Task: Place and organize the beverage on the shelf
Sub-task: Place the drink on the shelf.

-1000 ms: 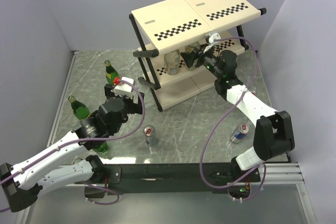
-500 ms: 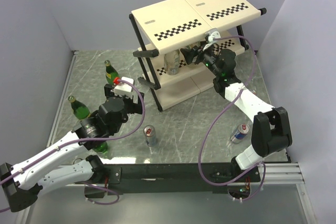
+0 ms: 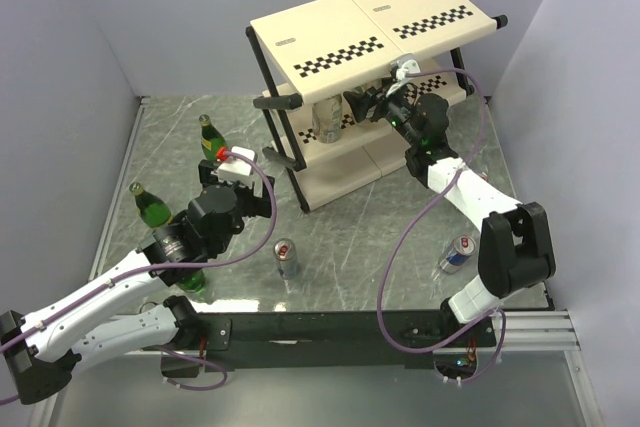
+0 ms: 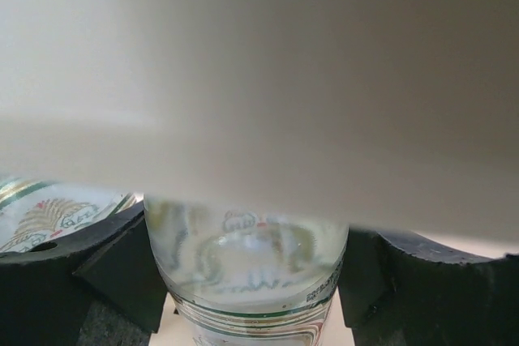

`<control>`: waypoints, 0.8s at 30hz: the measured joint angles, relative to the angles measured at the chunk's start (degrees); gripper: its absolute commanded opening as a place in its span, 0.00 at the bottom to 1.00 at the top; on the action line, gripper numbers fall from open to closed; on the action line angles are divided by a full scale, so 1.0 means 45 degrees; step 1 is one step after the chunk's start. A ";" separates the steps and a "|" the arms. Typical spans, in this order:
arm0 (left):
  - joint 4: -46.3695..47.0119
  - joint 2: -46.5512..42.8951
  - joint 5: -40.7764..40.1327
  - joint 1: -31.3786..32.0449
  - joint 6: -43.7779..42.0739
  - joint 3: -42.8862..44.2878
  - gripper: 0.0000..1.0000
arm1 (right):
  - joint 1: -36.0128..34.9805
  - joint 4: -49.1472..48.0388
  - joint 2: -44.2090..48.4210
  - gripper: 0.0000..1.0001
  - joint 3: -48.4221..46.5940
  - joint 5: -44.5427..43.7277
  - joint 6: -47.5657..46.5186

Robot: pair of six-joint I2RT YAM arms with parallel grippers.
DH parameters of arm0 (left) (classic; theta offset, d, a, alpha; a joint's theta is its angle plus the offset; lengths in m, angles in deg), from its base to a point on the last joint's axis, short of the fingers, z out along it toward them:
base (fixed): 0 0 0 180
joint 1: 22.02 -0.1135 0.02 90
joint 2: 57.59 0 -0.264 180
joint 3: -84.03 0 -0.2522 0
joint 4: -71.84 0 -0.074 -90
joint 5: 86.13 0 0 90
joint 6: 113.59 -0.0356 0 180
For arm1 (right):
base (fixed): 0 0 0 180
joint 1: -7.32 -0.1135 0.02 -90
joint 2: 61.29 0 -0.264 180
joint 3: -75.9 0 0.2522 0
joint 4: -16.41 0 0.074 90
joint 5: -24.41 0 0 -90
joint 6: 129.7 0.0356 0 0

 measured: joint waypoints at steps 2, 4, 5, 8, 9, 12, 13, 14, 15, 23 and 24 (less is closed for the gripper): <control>0.0000 0.0000 0.0000 0.0000 -0.0015 0.0000 0.99 | 0.0000 -0.0063 -0.0029 0.04 0.0005 0.0000 -0.0005; 0.0000 0.0000 0.0000 0.0000 -0.0015 0.0000 0.99 | 0.0000 -0.0165 -0.0073 0.05 0.0010 -0.0005 -0.0019; 0.0000 0.0000 0.0000 0.0000 -0.0015 0.0000 0.99 | 0.0000 -0.0219 -0.0092 0.05 0.0015 -0.0005 -0.0029; 0.0000 0.0000 0.0000 0.0000 -0.0019 0.0000 0.99 | -0.0005 -0.0350 -0.0136 0.07 0.0019 -0.0005 -0.0034; 0.0000 0.0000 0.0000 0.0000 -0.0015 0.0000 0.99 | -0.0010 -0.0379 -0.0151 0.08 0.0019 -0.0005 -0.0034; 0.0000 0.0000 0.0000 0.0000 -0.0019 0.0000 0.99 | -0.0015 -0.0442 -0.0151 0.10 0.0049 -0.0005 -0.0029; 0.0000 0.0000 0.0000 0.0000 -0.0019 0.0000 0.99 | -0.0024 -0.0461 -0.0151 0.11 0.0068 -0.0010 -0.0029; 0.0000 0.0000 0.0000 0.0000 -0.0019 0.0000 0.99 | -0.0029 -0.0495 -0.0151 0.11 0.0107 -0.0019 -0.0029; 0.0000 0.0000 0.0000 0.0000 -0.0015 0.0000 1.00 | -0.0034 -0.0554 -0.0151 0.12 0.0155 -0.0024 -0.0029; 0.0000 0.0000 0.0000 0.0000 -0.0015 0.0000 0.99 | -0.0034 -0.0835 -0.0151 0.15 0.0374 -0.0078 -0.0024; 0.0000 0.0000 0.0000 0.0000 -0.0019 0.0000 1.00 | -0.0034 -0.0889 -0.0151 0.15 0.0427 -0.0083 -0.0029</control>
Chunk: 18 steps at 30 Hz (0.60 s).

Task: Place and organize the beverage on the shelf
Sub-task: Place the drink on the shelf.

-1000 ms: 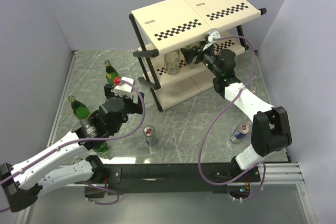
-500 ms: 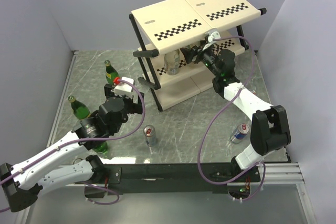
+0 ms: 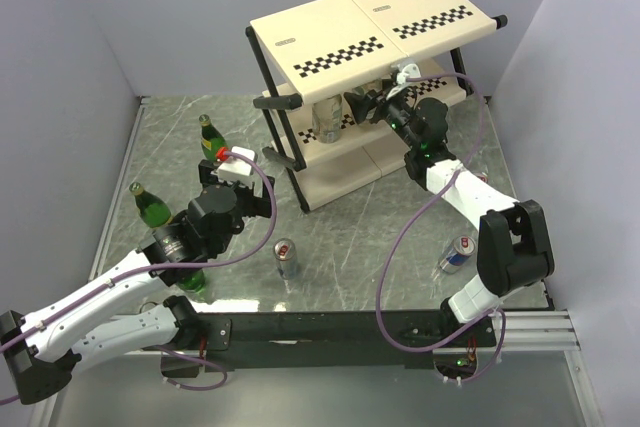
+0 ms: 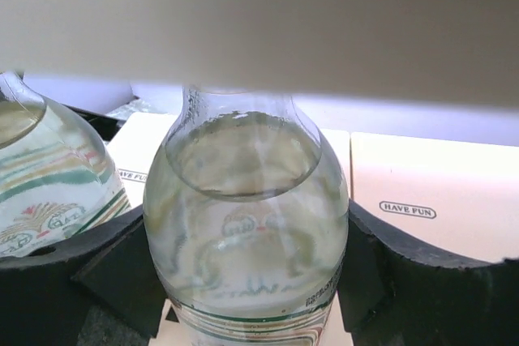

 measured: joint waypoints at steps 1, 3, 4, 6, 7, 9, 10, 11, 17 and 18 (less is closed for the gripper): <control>0.0000 0.0000 0.0000 0.0000 0.0005 0.0000 0.99 | 0.0000 -0.0034 0.0000 0.16 0.0005 0.0000 0.0005; 0.0000 0.0000 0.0000 0.0000 0.0005 0.0000 0.99 | 0.0000 -0.0044 0.0000 0.17 0.0005 0.0000 0.0019; 0.0000 0.0000 0.0000 0.0000 0.0000 0.0000 0.99 | 0.0000 -0.0044 0.0000 0.18 0.0005 0.0000 0.0029; 0.0000 0.0000 0.0000 0.0000 0.0000 0.0000 1.00 | 0.0000 -0.0049 0.0000 0.22 0.0005 0.0000 0.0049; 0.0000 0.0000 0.0000 0.0000 0.0000 0.0000 0.99 | 0.0000 -0.0049 0.0000 0.23 0.0005 0.0005 0.0044; 0.0000 0.0000 0.0000 0.0000 0.0000 0.0000 1.00 | 0.0000 -0.0049 0.0000 0.25 0.0010 0.0005 0.0049; 0.0000 0.0000 0.0000 0.0000 0.0005 0.0000 0.99 | 0.0000 -0.0049 0.0000 0.25 0.0010 0.0005 0.0049; 0.0000 0.0000 0.0000 0.0000 0.0000 0.0000 1.00 | 0.0000 -0.0053 0.0000 0.26 0.0015 0.0005 0.0049; 0.0000 0.0000 0.0000 0.0000 0.0000 0.0000 0.99 | 0.0000 -0.0092 0.0000 0.34 0.0029 0.0005 0.0097; 0.0000 0.0000 0.0000 0.0000 0.0005 0.0000 0.99 | 0.0000 -0.0102 0.0000 0.35 0.0034 0.0010 0.0107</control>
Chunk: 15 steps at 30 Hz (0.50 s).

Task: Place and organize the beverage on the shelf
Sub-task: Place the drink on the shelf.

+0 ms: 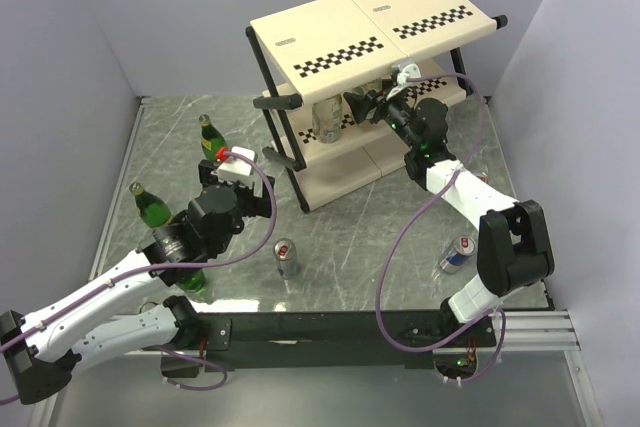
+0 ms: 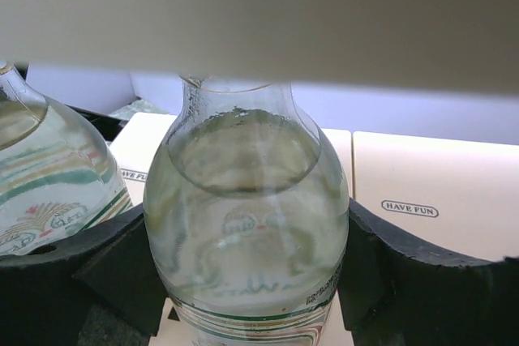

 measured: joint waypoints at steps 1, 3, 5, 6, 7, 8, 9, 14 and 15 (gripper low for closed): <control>0.0000 0.0000 0.0000 0.0000 0.0000 0.0000 1.00 | 0.0000 -0.0015 0.0000 0.36 0.0010 -0.0005 0.0000; 0.0000 0.0000 0.0000 0.0000 -0.0005 0.0000 1.00 | 0.0000 -0.0049 0.0000 0.38 0.0049 -0.0005 0.0019; 0.0000 0.0000 0.0000 0.0000 -0.0005 0.0000 0.99 | 0.0000 -0.0121 -0.0005 0.40 0.0102 -0.0015 0.0034; 0.0000 0.0000 0.0000 0.0000 -0.0005 0.0000 1.00 | 0.0000 -0.0131 -0.0005 0.41 0.0107 -0.0015 0.0039; 0.0000 0.0000 0.0000 0.0000 -0.0005 0.0000 0.99 | 0.0000 -0.0131 -0.0005 0.42 0.0112 -0.0019 0.0039; 0.0000 0.0000 0.0000 0.0000 -0.0005 0.0000 1.00 | 0.0000 -0.0136 -0.0005 0.45 0.0112 -0.0019 0.0039; 0.0000 0.0000 0.0000 0.0000 -0.0005 0.0000 0.99 | 0.0000 -0.0141 -0.0005 0.47 0.0117 -0.0019 0.0039; 0.0000 -0.0005 0.0000 0.0000 -0.0005 0.0000 0.99 | 0.0000 -0.0165 -0.0005 0.53 0.0136 -0.0063 0.0039; 0.0000 -0.0005 0.0000 0.0000 -0.0005 0.0000 1.00 | 0.0000 -0.0165 -0.0005 0.54 0.0141 -0.0063 0.0034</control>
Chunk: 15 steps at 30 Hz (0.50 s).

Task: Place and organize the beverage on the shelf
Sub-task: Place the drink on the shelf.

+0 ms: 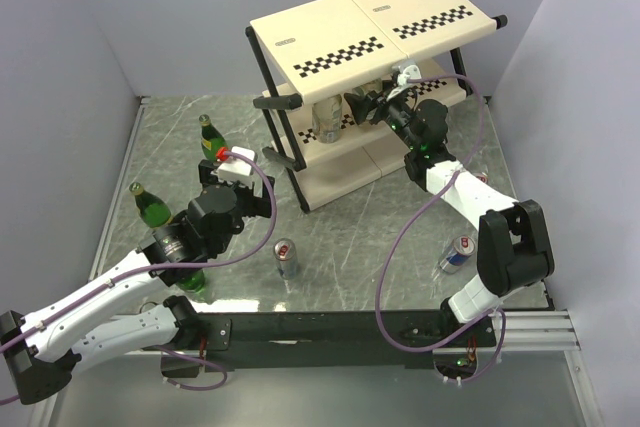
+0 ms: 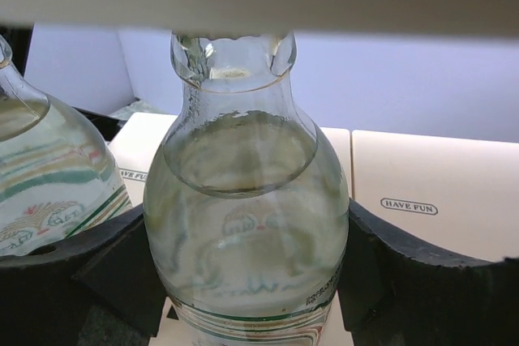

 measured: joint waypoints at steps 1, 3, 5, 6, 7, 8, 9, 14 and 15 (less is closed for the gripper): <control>0.0000 0.0000 0.0000 0.0000 0.0000 0.0000 0.99 | 0.0000 0.0000 0.0000 0.54 0.0000 0.0000 0.0000; 0.0000 0.0000 0.0000 0.0000 0.0000 0.0000 0.99 | 0.0000 0.0000 0.0000 0.56 0.0000 -0.0010 0.0000; 0.0000 -0.0019 0.0000 0.0000 0.0000 0.0000 1.00 | 0.0000 0.0000 0.0000 0.57 0.0000 -0.0024 0.0000; 0.0000 -0.0024 0.0000 0.0000 0.0000 0.0000 1.00 | 0.0000 0.0000 0.0000 0.57 0.0005 -0.0034 0.0000; 0.0000 -0.0034 0.0000 0.0000 0.0000 0.0000 0.99 | 0.0000 -0.0005 0.0000 0.57 0.0015 -0.0039 0.0000; 0.0000 -0.0039 0.0000 0.0000 0.0000 0.0000 0.99 | 0.0000 -0.0005 0.0000 0.57 0.0015 -0.0044 -0.0005; 0.0000 -0.0044 0.0000 0.0000 0.0000 0.0000 1.00 | 0.0000 -0.0010 0.0000 0.58 0.0015 -0.0049 0.0000; 0.0000 -0.0044 0.0000 0.0000 0.0000 0.0000 1.00 | 0.0000 -0.0010 -0.0005 0.60 0.0015 -0.0078 -0.0005; 0.0000 -0.0044 0.0000 0.0000 0.0000 0.0000 0.99 | 0.0000 -0.0010 -0.0005 0.60 0.0015 -0.0083 -0.0005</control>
